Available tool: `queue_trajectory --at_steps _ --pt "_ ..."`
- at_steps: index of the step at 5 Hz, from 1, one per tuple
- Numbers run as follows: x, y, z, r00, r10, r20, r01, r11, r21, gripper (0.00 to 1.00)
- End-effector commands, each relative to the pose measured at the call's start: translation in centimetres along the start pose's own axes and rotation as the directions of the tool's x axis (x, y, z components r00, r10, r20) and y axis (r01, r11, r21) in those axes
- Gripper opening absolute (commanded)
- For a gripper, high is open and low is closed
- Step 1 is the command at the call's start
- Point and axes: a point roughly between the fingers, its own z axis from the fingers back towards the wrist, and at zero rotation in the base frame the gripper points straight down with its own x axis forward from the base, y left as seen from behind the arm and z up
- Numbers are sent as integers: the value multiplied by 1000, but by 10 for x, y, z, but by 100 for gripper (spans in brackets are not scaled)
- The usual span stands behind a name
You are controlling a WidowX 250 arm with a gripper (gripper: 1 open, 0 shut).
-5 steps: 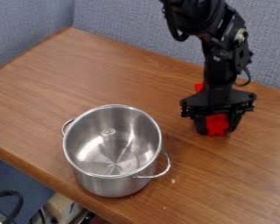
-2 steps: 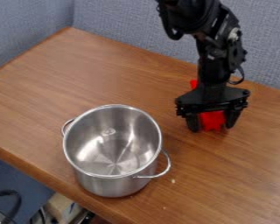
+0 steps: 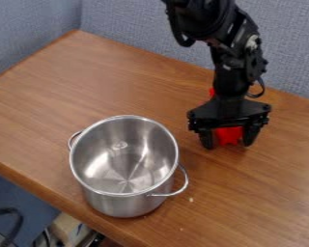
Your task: Move the red object from the metal pot to the table
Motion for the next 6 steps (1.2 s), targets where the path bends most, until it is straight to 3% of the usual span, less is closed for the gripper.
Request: queue_trajectory --at_steps 1,2,3,4,6 --pt "9 -2 13 999 -33 29 33 999 -8 100" --pt "10 2 11 999 -15 34 15 1000 2 0" --pt "10 6 9 999 1 40 -2 1000 13 0" --pt "10 0 14 999 -23 38 22 1000 18 100" --pt "17 -2 33 998 -47 44 47 999 16 100"
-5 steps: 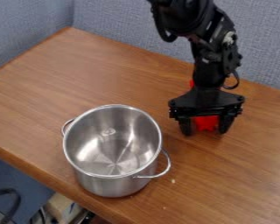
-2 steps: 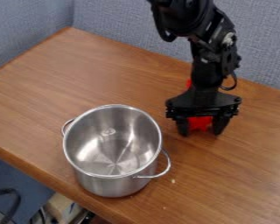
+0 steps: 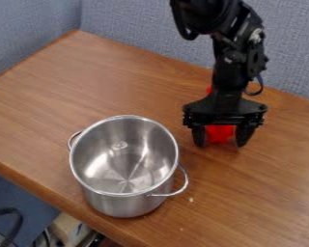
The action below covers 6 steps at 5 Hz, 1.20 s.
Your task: Move the red object from the metal pot to the table
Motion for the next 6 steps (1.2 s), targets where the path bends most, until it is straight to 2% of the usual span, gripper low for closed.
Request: queue_trajectory --at_steps 1,2,3,4,5,6 --pt "18 0 36 997 0 74 4 999 -52 100" --pt "25 4 50 996 0 88 6 998 -65 100" --pt "33 18 67 995 5 101 4 996 -90 100" --pt "45 39 95 990 34 140 -15 991 -135 100" --pt "42 41 116 991 52 124 -32 986 -163 100" --pt "36 25 107 991 47 124 -28 988 -154 100"
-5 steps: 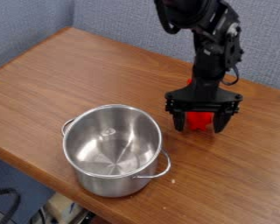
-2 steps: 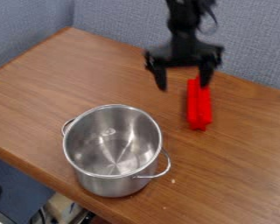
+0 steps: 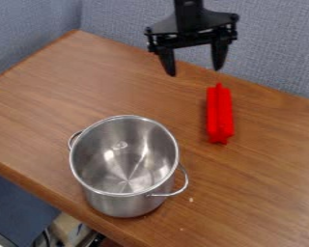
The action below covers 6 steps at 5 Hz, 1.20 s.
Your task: Move the red object from the metal pot to the table
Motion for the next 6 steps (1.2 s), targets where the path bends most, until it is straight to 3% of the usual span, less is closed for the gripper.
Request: queue_trajectory --at_steps 1,2,5,6 --pt "0 5 1 999 -44 26 44 999 -6 100" --pt "-6 19 3 997 -72 21 72 997 -3 100" --pt "-24 -13 -22 991 -131 6 131 991 -25 100" --pt "-12 -12 10 993 -119 23 120 992 -49 100"
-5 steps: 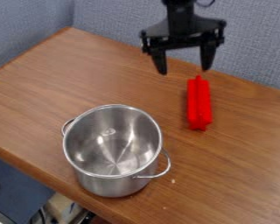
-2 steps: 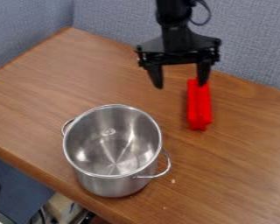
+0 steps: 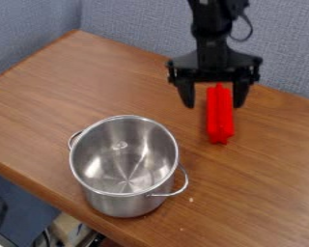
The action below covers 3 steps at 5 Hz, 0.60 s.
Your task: Move the red object from the metal pot to the table
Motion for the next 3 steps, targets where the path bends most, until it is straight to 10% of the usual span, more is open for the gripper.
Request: queue_trajectory --at_steps 1,2,3 --pt "17 -3 56 996 14 91 -10 999 -46 100" --pt "25 -7 46 994 -65 85 69 996 -54 100" --pt "33 -10 31 988 -140 63 143 988 -49 0"
